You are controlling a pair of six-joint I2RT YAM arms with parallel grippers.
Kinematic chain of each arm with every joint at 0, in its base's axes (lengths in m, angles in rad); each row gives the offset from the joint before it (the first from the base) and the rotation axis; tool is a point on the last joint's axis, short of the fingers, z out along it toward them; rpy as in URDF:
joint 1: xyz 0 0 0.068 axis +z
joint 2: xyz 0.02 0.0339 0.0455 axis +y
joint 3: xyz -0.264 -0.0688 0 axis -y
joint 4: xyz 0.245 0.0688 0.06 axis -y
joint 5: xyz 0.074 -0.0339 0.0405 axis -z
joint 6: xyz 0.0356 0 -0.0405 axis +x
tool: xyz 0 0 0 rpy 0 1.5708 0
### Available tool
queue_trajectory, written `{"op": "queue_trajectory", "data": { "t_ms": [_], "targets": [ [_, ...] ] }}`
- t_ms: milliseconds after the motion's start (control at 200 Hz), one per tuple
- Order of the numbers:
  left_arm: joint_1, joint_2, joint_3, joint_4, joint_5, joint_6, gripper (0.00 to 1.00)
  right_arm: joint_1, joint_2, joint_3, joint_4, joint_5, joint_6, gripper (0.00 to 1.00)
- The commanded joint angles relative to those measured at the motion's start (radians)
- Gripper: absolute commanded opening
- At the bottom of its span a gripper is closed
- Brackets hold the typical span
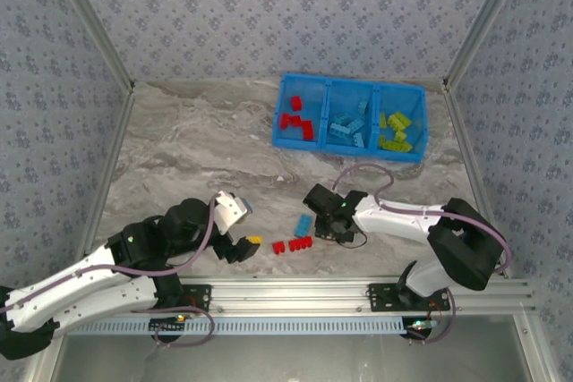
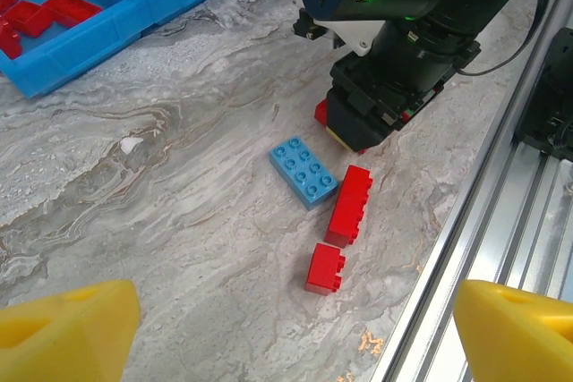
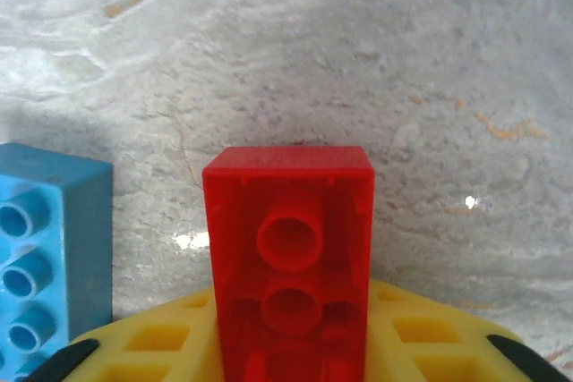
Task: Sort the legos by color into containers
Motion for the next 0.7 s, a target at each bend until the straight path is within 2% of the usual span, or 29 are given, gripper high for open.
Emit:
{"op": "queue_trajectory", "data": {
  "t_ms": [0,100,195,255,340,410,490,595,695],
  "targets": [
    [-0.004,-0.013,0.013,-0.016,0.003,0.018,0.91,0.006,-0.054,0.011,-0.093,0.083,-0.031,0.29],
    [-0.004,-0.035,-0.007,0.026,0.06,0.037,0.96,0.011,-0.165,0.052,-0.118,0.137,-0.097,0.29],
    [-0.004,-0.064,-0.047,0.142,0.183,0.044,0.99,0.007,-0.239,0.13,-0.088,0.178,-0.246,0.3],
    [-0.004,-0.077,-0.077,0.242,0.238,0.038,0.99,-0.005,-0.232,0.208,-0.064,0.198,-0.352,0.3],
    [-0.004,-0.081,-0.1,0.337,0.245,0.029,0.99,-0.051,-0.157,0.35,-0.052,0.22,-0.494,0.31],
    [-0.004,-0.074,-0.097,0.373,0.187,-0.003,0.99,-0.11,-0.061,0.479,-0.017,0.236,-0.573,0.31],
    [-0.003,-0.055,-0.087,0.367,0.034,-0.084,0.99,-0.191,0.069,0.608,0.032,0.186,-0.627,0.31],
    [-0.004,-0.024,-0.053,0.229,-0.188,-0.182,0.99,-0.271,0.271,0.782,0.059,0.153,-0.675,0.31],
    [-0.004,-0.017,-0.04,0.098,-0.331,-0.275,0.99,-0.319,0.465,0.974,0.026,0.146,-0.691,0.32]
  ]
}}
